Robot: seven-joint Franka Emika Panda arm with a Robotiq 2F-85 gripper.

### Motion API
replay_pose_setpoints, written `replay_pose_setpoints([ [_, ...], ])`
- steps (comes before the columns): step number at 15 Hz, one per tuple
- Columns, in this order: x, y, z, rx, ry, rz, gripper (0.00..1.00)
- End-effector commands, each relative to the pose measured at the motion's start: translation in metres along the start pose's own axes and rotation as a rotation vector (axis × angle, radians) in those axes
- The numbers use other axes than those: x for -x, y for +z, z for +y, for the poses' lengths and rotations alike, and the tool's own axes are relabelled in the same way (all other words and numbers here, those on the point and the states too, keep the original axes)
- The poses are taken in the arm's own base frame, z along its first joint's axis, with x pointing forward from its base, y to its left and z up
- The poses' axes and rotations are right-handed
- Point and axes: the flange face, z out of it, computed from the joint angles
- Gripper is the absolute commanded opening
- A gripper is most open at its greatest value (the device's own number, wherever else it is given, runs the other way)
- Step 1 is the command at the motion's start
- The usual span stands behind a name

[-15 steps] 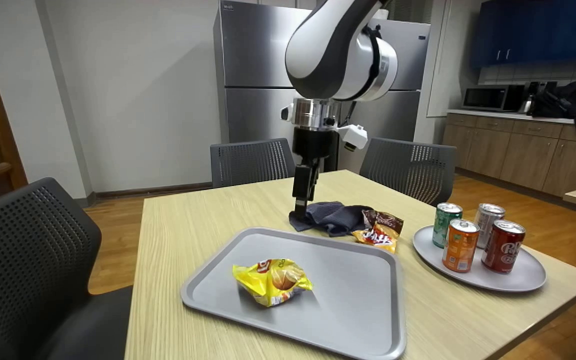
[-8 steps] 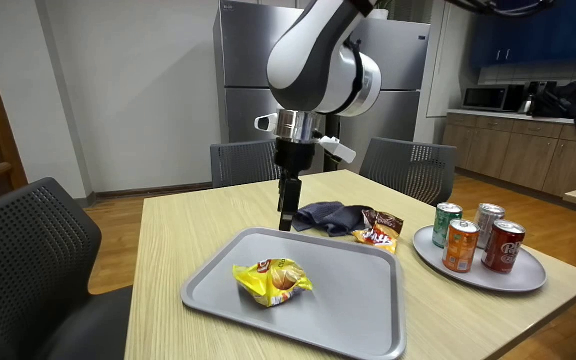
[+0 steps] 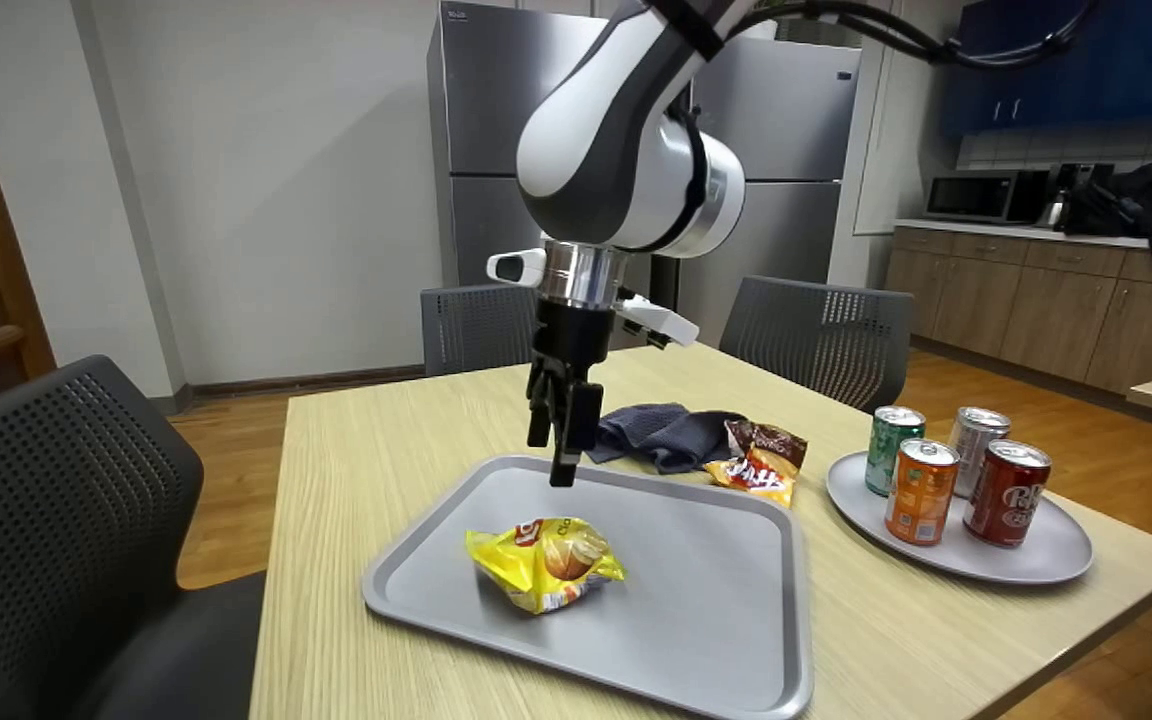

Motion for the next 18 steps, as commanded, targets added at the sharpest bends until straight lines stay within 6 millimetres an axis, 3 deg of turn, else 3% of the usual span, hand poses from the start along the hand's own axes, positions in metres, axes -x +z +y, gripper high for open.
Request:
replay_pose_setpoints([
  [1, -0.001, 0.001, 0.001, -0.001, -0.003, 0.000, 1.00],
  [6, -0.001, 0.000, 0.002, 0.000, -0.005, 0.001, 1.00],
  [12, -0.003, 0.027, -0.007, -0.048, -0.066, -0.011, 1.00],
  [18, -0.003, 0.040, -0.013, -0.067, -0.097, -0.026, 1.00],
])
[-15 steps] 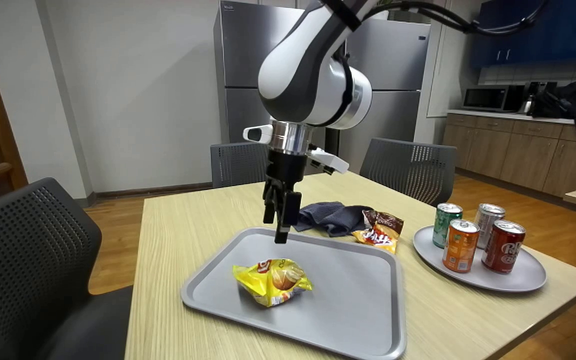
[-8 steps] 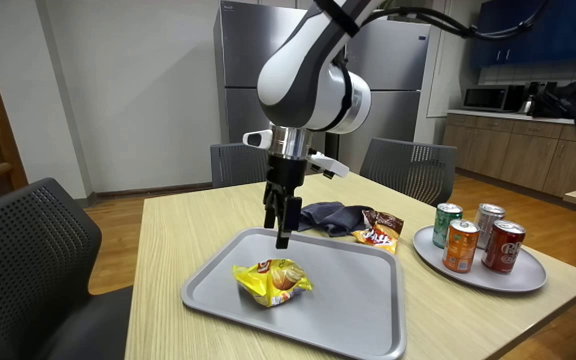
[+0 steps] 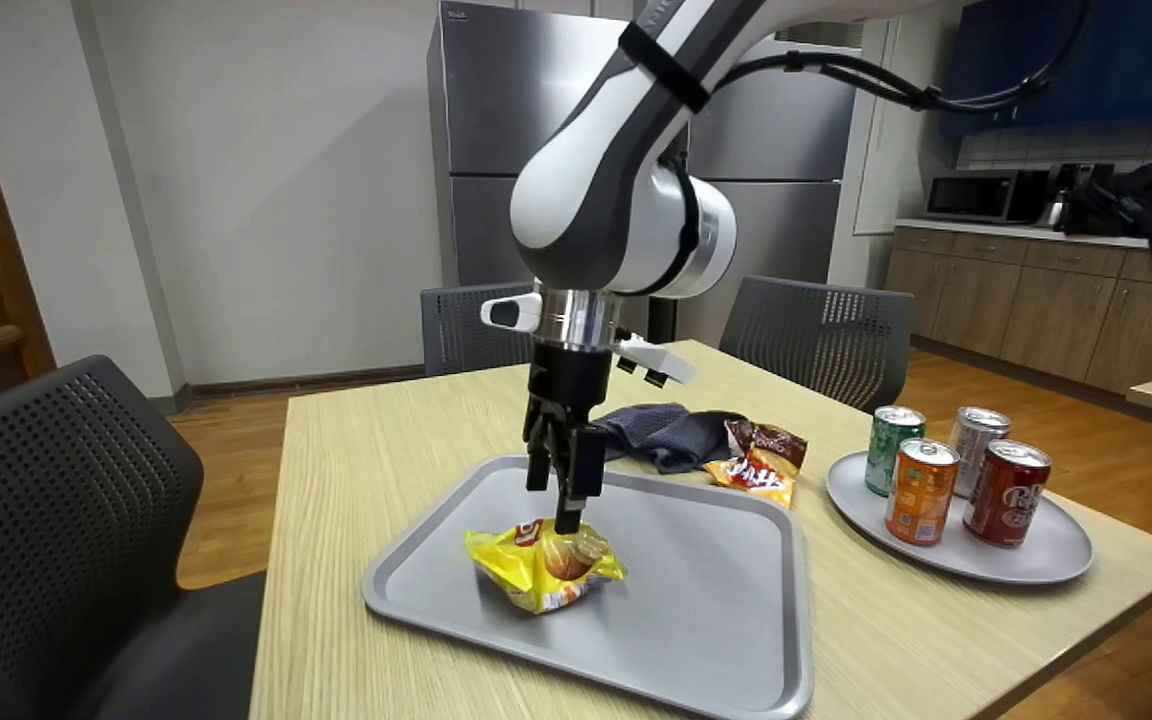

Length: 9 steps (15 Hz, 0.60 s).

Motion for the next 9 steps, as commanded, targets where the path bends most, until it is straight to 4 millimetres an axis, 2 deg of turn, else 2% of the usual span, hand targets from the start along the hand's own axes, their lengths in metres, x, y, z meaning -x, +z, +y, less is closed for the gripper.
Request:
replay_pose_setpoints([
  [1, -0.0042, 0.0029, -0.0018, -0.004, -0.060, -0.016, 1.00],
  [6, -0.0099, 0.0034, -0.0031, -0.003, -0.097, -0.022, 1.00],
  [8, -0.0098, 0.0040, -0.0026, -0.003, -0.104, -0.027, 0.72],
  [9, -0.0098, 0.0047, -0.0027, -0.006, -0.108, -0.027, 0.66],
])
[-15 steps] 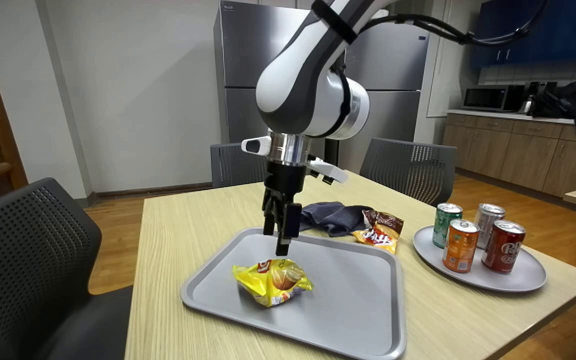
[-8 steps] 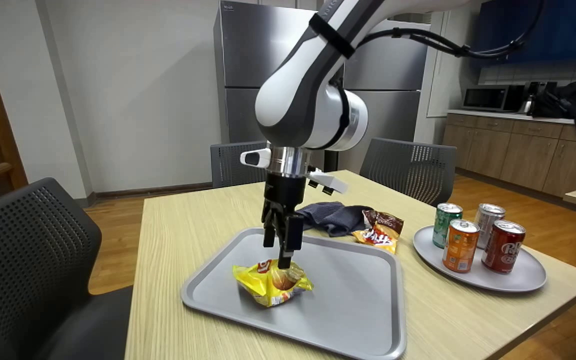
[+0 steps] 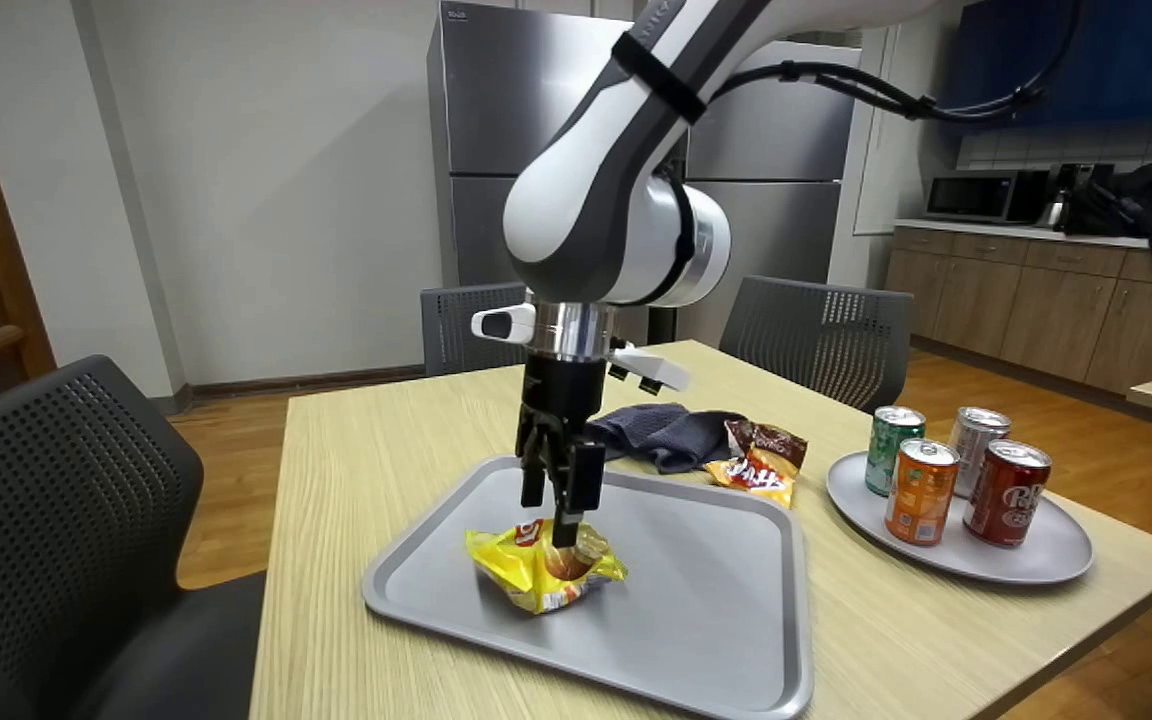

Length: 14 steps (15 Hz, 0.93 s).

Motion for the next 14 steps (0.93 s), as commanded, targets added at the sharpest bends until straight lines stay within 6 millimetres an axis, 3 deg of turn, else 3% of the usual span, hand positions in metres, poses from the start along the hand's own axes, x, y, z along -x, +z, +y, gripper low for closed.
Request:
replay_pose_setpoints([
  [1, -0.003, -0.003, 0.001, 0.004, -0.049, -0.015, 0.56],
  [8, -0.002, -0.004, 0.000, 0.005, -0.059, -0.016, 0.03],
  [14, -0.012, -0.018, -0.008, 0.019, -0.103, -0.014, 0.00],
])
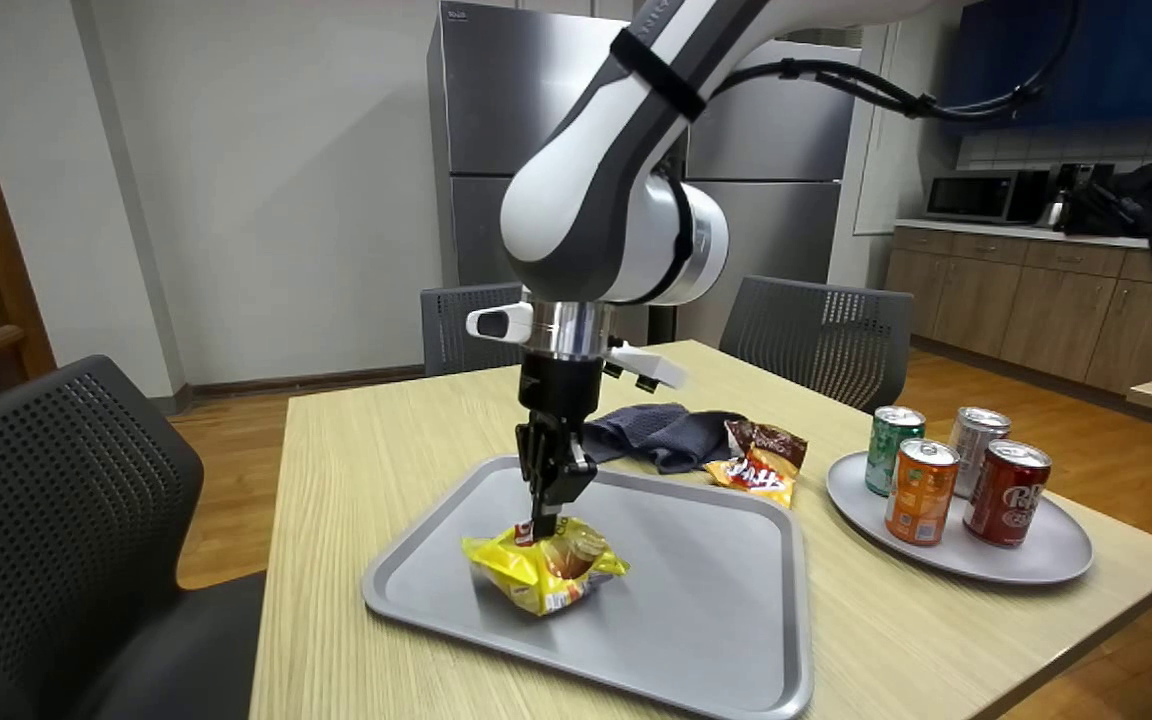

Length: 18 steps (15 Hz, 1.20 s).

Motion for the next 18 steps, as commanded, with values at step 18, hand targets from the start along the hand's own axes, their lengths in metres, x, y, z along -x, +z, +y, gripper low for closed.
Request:
replay_pose_setpoints([
  [18, -0.138, -0.013, -0.063, -0.074, -0.399, 0.043, 0.00],
])
